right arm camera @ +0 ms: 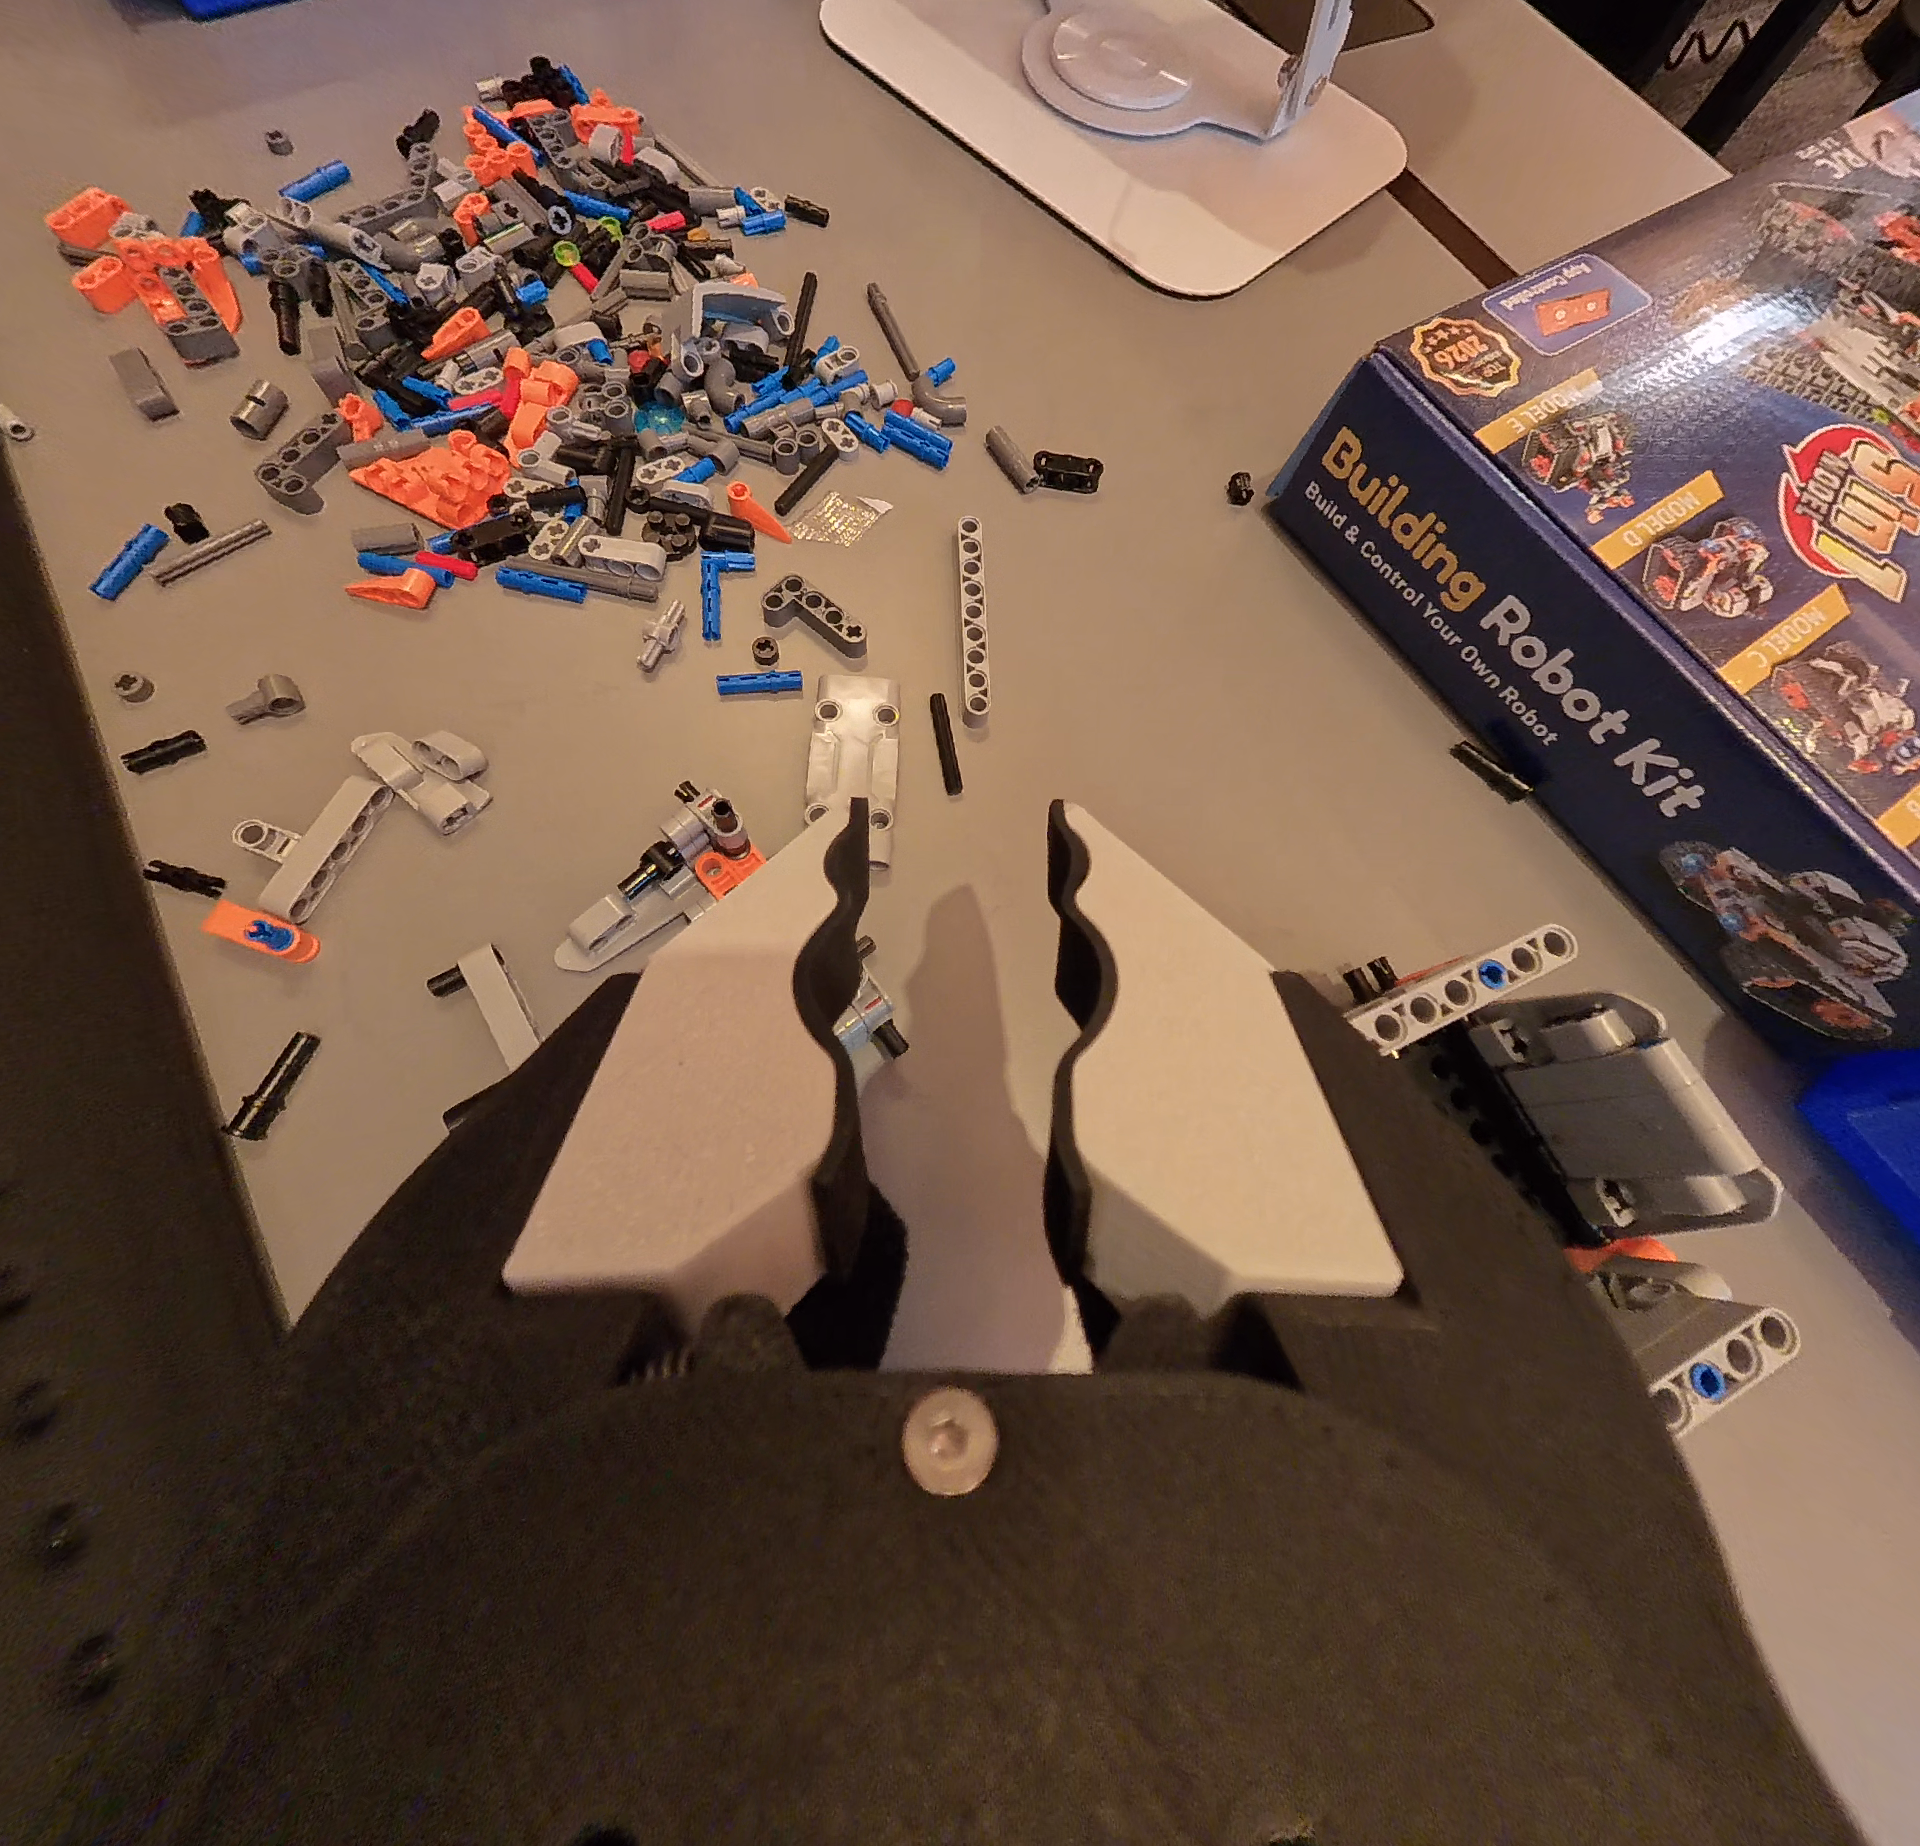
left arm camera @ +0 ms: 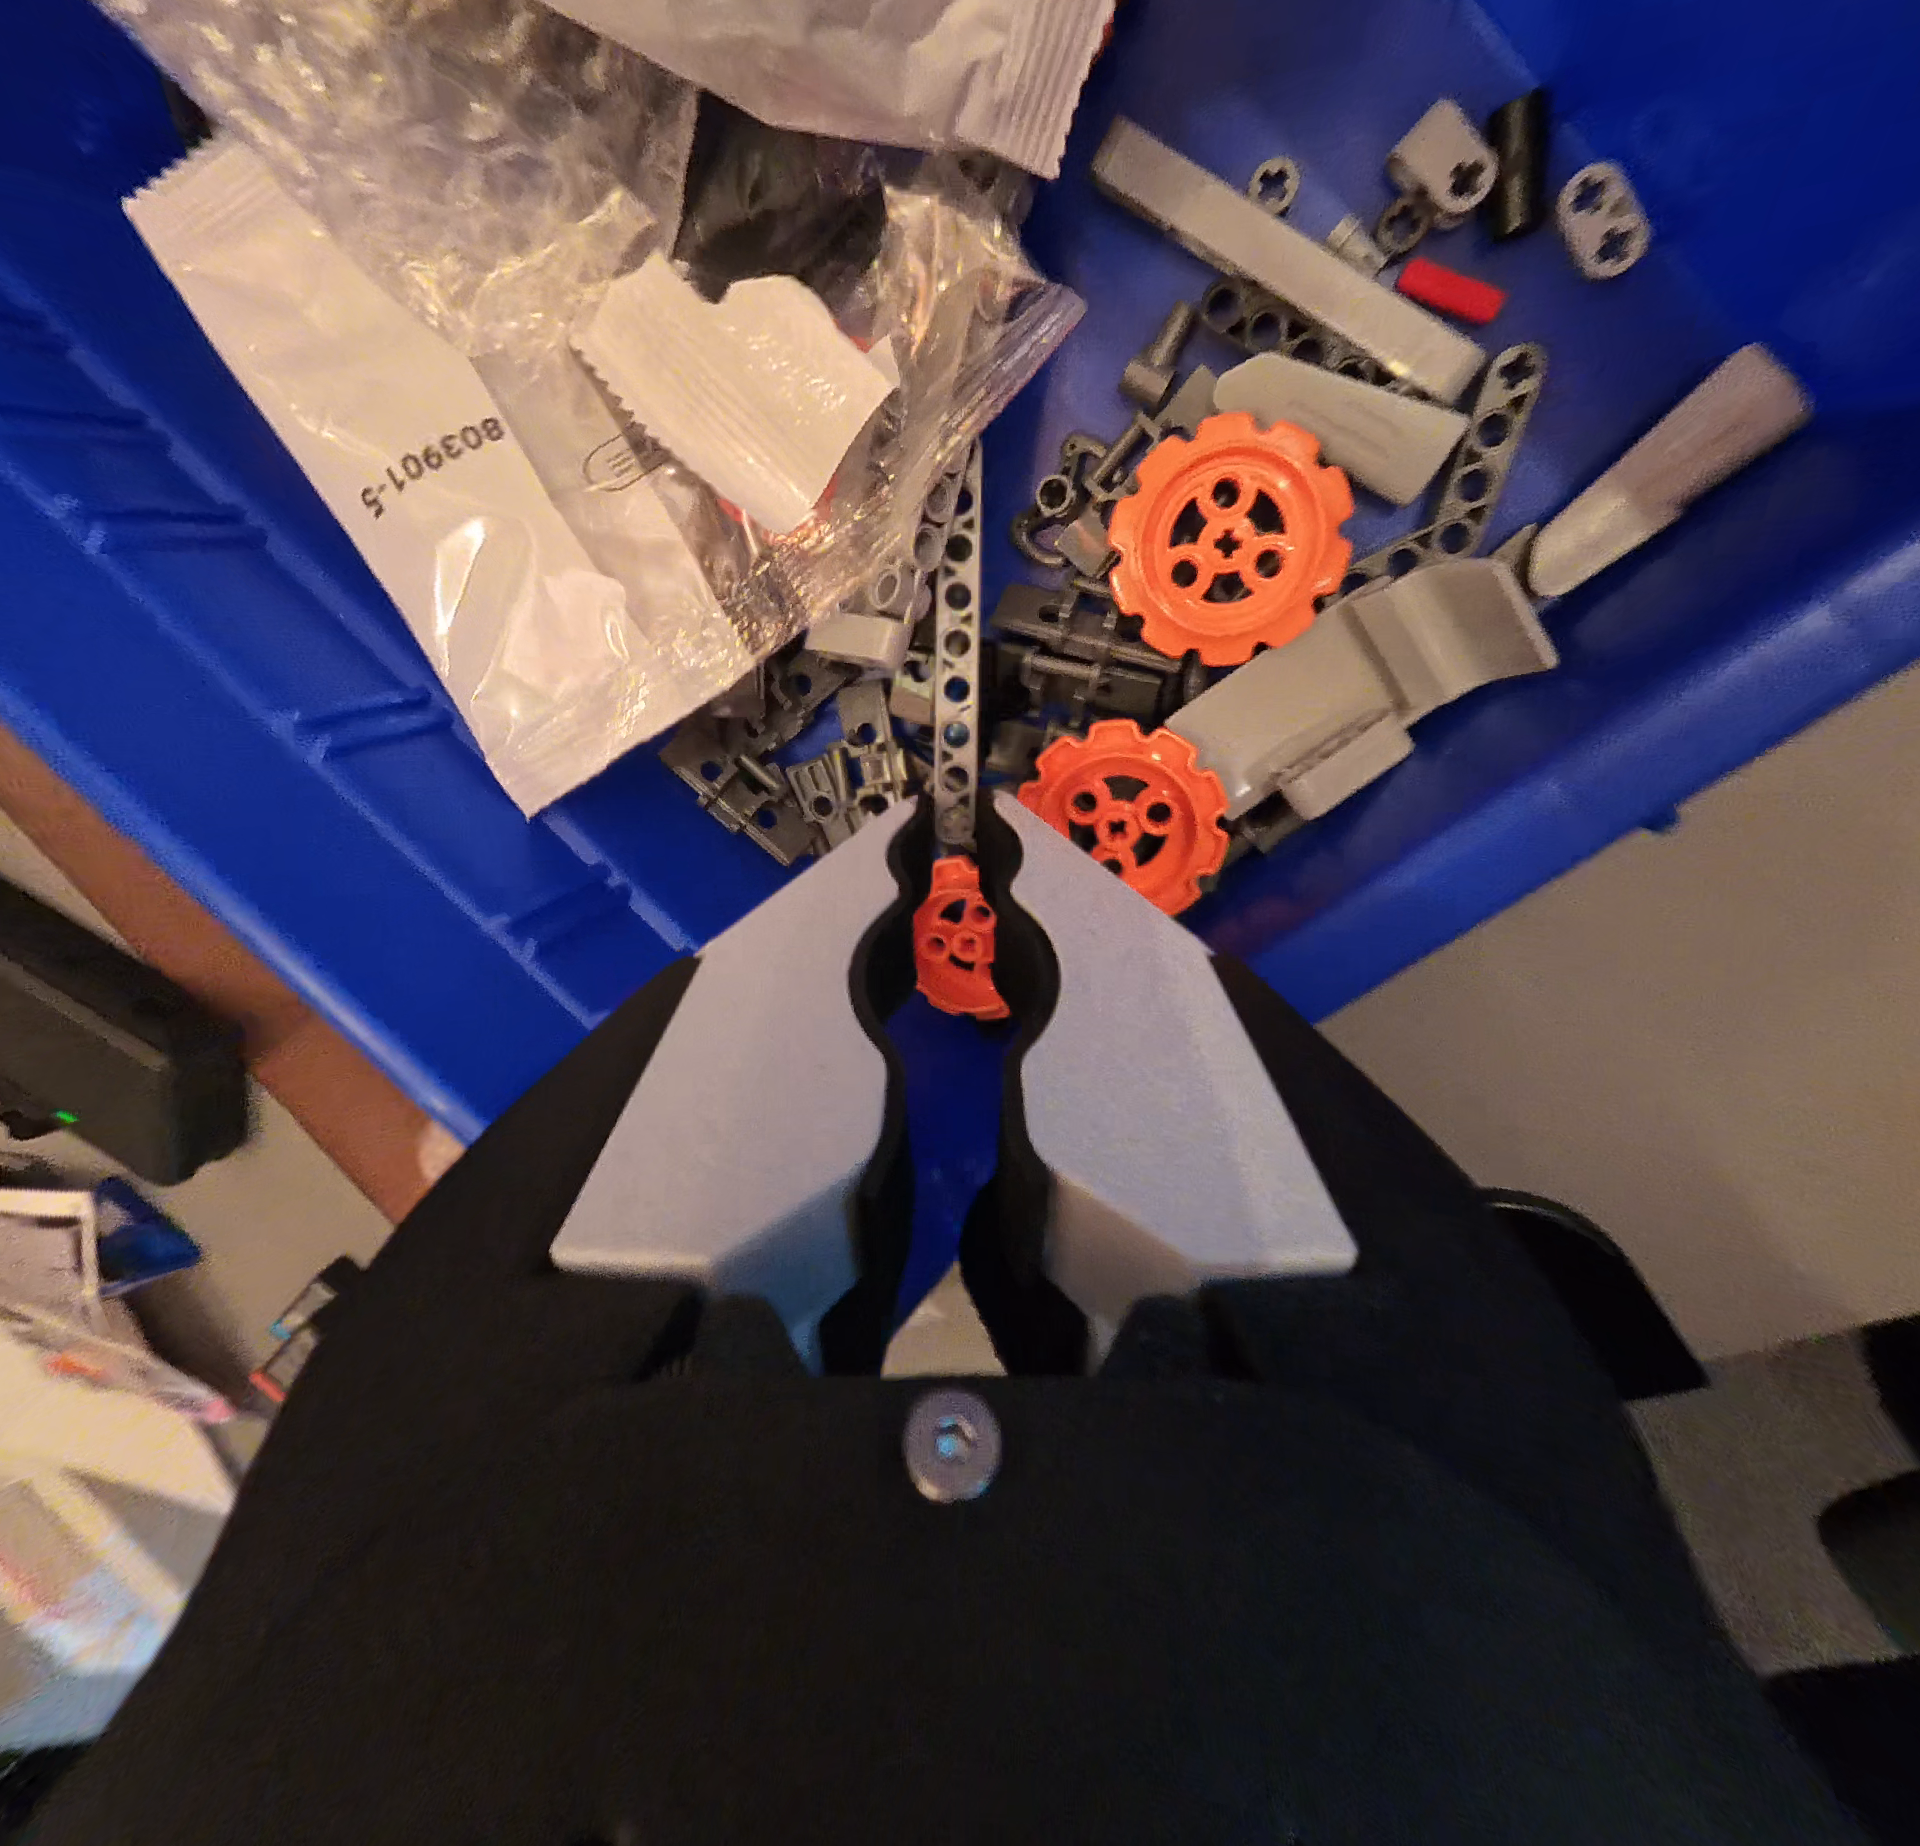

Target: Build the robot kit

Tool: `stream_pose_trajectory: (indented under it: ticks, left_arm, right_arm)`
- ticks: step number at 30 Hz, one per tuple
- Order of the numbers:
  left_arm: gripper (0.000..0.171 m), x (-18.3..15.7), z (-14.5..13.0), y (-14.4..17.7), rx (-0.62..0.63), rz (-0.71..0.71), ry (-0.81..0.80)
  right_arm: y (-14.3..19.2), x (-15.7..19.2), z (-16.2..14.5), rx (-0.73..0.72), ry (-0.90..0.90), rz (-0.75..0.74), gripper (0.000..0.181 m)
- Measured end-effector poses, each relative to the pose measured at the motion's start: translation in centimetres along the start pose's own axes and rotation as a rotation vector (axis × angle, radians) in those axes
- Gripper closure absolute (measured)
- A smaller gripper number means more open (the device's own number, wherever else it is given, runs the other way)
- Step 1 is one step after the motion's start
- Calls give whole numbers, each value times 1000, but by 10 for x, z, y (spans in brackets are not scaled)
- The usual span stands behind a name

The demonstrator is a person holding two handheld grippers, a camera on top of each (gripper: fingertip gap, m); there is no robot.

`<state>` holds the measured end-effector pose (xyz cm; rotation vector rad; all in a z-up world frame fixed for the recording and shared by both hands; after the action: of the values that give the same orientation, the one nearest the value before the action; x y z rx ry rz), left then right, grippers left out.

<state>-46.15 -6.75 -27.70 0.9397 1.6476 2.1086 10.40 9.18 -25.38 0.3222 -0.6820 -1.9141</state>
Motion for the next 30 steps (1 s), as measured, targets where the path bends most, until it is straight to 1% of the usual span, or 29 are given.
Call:
stream_pose_trajectory:
  ticks: [8, 11, 15, 19, 21, 25, 30]
  left_arm:
    - [167, -2, -8, 40, -281, -58, 193]
    - [167, -7, -12, 51, -340, -23, 198]
    - [167, -18, -9, 66, -363, 128, 107]
    - [166, -31, 4, 82, -353, 308, -15]
    - [166, -41, 16, 92, -383, 375, -101]
    - [166, -58, 35, 106, -430, 438, -184]
    - [167, -73, 49, 115, -483, 450, -217]
  right_arm:
    - [2, 1, 1, -9, 0, 3, 149]
    - [2, 0, 1, -10, -1, 4, 149]
    - [2, -2, 0, -11, -5, 2, 149]
    - [2, -2, 1, -14, -5, 2, 149]
    - [3, -2, 1, -18, -4, 1, 149]
    - [4, -2, 2, -27, -5, -1, 149]
    - [3, -2, 1, -20, 1, -6, 149]
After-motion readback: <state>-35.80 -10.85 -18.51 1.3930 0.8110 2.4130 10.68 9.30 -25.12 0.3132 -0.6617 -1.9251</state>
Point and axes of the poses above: each gripper's, where its closed fingertips meet, y back along the fingers, z out of its top, x = y × z across the jaws, the point moved 3 cm from there along y, back along the fingers, and after that the axes turned 13 degrees about -y, right-handed, at the moved point
